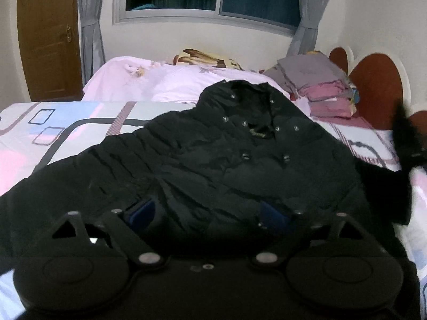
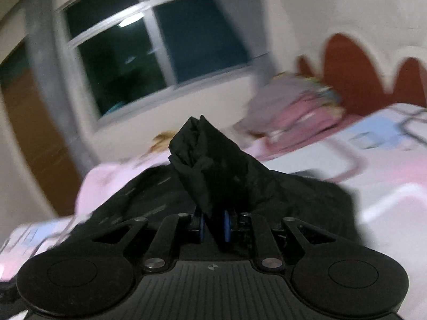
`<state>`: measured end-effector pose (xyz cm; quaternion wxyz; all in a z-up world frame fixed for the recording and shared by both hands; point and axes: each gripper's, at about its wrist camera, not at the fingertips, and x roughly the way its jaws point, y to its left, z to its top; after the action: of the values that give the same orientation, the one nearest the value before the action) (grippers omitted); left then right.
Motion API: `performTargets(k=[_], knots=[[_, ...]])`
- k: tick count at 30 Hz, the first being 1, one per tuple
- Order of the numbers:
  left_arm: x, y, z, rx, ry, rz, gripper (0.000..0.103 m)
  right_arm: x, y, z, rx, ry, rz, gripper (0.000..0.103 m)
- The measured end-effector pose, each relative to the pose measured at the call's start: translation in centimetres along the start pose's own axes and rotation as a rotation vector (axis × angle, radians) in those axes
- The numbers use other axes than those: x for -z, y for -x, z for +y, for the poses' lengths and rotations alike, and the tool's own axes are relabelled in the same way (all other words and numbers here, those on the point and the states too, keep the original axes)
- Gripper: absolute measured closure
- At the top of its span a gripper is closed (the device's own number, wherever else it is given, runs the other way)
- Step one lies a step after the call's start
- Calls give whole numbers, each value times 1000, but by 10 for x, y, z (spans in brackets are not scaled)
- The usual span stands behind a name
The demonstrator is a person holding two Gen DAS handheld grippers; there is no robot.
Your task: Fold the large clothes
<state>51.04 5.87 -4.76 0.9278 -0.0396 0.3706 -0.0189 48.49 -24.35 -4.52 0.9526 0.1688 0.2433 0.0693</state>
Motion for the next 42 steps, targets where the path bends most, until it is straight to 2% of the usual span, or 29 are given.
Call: performTargets(k=[4, 6, 9, 11, 12, 13, 15, 17, 20, 21, 22, 24, 25, 27, 28, 29, 30, 32, 33, 35, 37, 39, 40, 41, 42], knots=[[-1, 6, 19, 10, 25, -23, 3, 39, -41, 82, -86, 86, 103, 89], [-1, 5, 32, 23, 39, -14, 2, 61, -56, 114, -119, 130, 150, 89], [3, 4, 46, 32, 41, -1, 3, 88, -75, 135, -136, 160, 204, 89], [5, 2, 54, 35, 56, 4, 3, 101, -81, 142, -124, 159, 210, 89], [6, 0, 56, 41, 67, 6, 3, 105, -82, 147, -108, 171, 214, 84], [7, -1, 58, 49, 79, 7, 3, 105, -83, 147, -85, 194, 224, 61], [7, -6, 59, 74, 93, 8, 3, 102, -67, 141, -101, 197, 169, 36], [5, -16, 55, 95, 99, 13, 3, 95, -51, 130, -122, 175, 156, 36], [1, -39, 45, 137, 102, 39, 5, 72, -37, 99, -93, 106, 111, 37], [0, -48, 40, 152, 98, 53, 6, 64, -35, 86, -66, 87, 103, 52], [-1, -56, 35, 169, 97, 67, 10, 56, -33, 71, -31, 64, 101, 64], [-5, -72, 26, 208, 98, 83, 15, 42, -28, 37, 30, 2, 80, 70], [-7, -81, 21, 202, 87, 92, 22, 37, -25, 22, 54, -15, 74, 77], [-8, -98, 14, 188, 60, 120, 35, 30, -25, -2, 110, -41, 71, 78], [-8, -107, 11, 203, 48, 136, 52, 28, -21, -13, 124, -53, 74, 78], [-7, -112, 11, 232, 42, 146, 75, 26, -20, -22, 132, -64, 82, 78], [-7, -115, 11, 255, 42, 145, 77, 25, -21, -28, 133, -66, 90, 78], [-6, -113, 16, 236, 60, 115, 85, 26, -24, -36, 126, -49, 110, 78], [-5, -111, 19, 218, 68, 97, 85, 30, -30, -41, 136, -37, 142, 78], [0, -111, 22, 172, 65, 104, 85, 47, -46, -52, 191, -29, 246, 78], [5, -115, 26, 183, 85, 121, 85, 56, -50, -65, 209, -49, 248, 80], [3, -112, 24, 176, 51, 133, 78, 47, -44, -66, 190, -32, 255, 79], [0, -105, 24, 147, 44, 119, 66, 41, -35, -68, 172, -38, 223, 79], [-3, -94, 25, 98, 35, 79, 46, 36, -27, -70, 157, -43, 186, 79], [-4, -79, 23, 26, 13, 10, 34, 29, -20, -71, 141, -43, 153, 79]])
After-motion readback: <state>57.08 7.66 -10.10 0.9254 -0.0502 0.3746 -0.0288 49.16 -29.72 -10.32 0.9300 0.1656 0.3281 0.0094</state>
